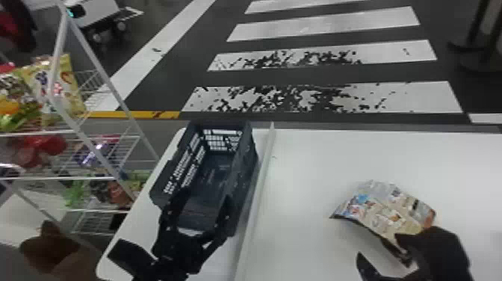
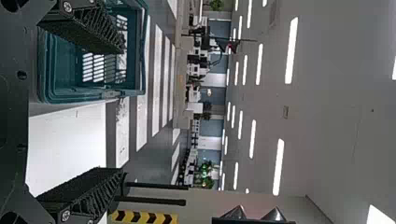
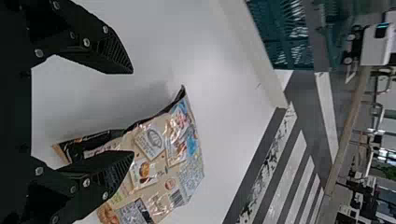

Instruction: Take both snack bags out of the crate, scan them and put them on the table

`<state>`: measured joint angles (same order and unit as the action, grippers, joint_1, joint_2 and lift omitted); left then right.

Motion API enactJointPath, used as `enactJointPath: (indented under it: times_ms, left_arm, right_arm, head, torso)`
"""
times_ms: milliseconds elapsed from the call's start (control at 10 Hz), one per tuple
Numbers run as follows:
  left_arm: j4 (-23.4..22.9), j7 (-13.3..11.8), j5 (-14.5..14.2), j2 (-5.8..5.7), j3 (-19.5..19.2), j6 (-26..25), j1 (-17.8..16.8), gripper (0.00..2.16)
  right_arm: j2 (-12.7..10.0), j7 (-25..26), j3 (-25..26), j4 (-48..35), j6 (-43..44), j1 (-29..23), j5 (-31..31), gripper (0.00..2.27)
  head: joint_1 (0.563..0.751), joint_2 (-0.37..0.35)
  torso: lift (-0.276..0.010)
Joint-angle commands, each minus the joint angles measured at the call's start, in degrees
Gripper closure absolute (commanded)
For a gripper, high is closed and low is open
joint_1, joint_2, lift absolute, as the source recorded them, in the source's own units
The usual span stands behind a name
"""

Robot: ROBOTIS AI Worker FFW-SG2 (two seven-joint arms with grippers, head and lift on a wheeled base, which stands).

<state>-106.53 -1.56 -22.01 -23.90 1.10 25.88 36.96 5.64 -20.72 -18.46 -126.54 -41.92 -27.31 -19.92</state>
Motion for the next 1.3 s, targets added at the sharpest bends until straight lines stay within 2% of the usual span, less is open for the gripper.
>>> enactJointPath:
  times_ms: [0, 200, 500, 600, 700, 800, 900, 1200]
  left_arm:
    - [0.18, -0.02, -0.05, 0.08, 0.04, 0.18, -0.05, 0.1]
    - [0.27, -0.11, -0.14, 0.08, 0.04, 0.18, -0.05, 0.1]
    - [0.36, -0.2, -0.14, 0.17, 0.04, 0.18, -0.05, 0.1]
    - [0.36, -0.2, -0.14, 0.26, 0.04, 0.18, -0.05, 0.1]
    - [0.53, -0.2, -0.14, 0.34, 0.04, 0.18, 0.04, 0.1]
    - [0.53, -0.2, -0.14, 0.34, 0.04, 0.18, 0.04, 0.1]
    - [0.53, -0.2, -0.05, 0.34, 0.04, 0.18, 0.13, 0.1]
    - [0.53, -0.2, -0.05, 0.34, 0.04, 0.18, 0.22, 0.1]
  right_arm:
    - [-1.42, -2.65, 6.77, -1.43, 3.81, -0.11, 14.3, 0.07]
    - [-3.79, -7.22, 14.07, -0.03, 5.92, 1.47, 29.06, 0.08]
    - [-5.38, -7.75, 18.11, 6.13, 13.66, 3.49, 39.17, 0.15]
    - [-5.69, -7.93, 18.11, 8.15, 16.65, 4.46, 39.61, 0.3]
    - [-5.69, -9.95, 18.28, 9.55, 17.17, 5.34, 40.4, 0.74]
    - [-5.69, -9.6, 18.11, 10.61, 18.4, 5.87, 40.75, 1.86]
    - [-5.69, -9.16, 18.02, 10.87, 17.17, 6.22, 40.31, 2.26]
    - [-5.69, -7.66, 16.61, 15.53, 18.4, 8.59, 35.3, 2.26]
  head:
    - [0.695, 0.324]
    - [0.695, 0.331]
    - [0.695, 0.302]
    - [0.695, 0.288]
    - [0.695, 0.277]
    - [0.695, 0.277]
    - [0.695, 0.276]
    - [0.695, 0.276]
  torso:
    - [-0.092]
    - [-0.092]
    - [-0.092]
    - [-0.092]
    - [-0.092]
    - [-0.092]
    - [-0.092]
    - [-0.092]
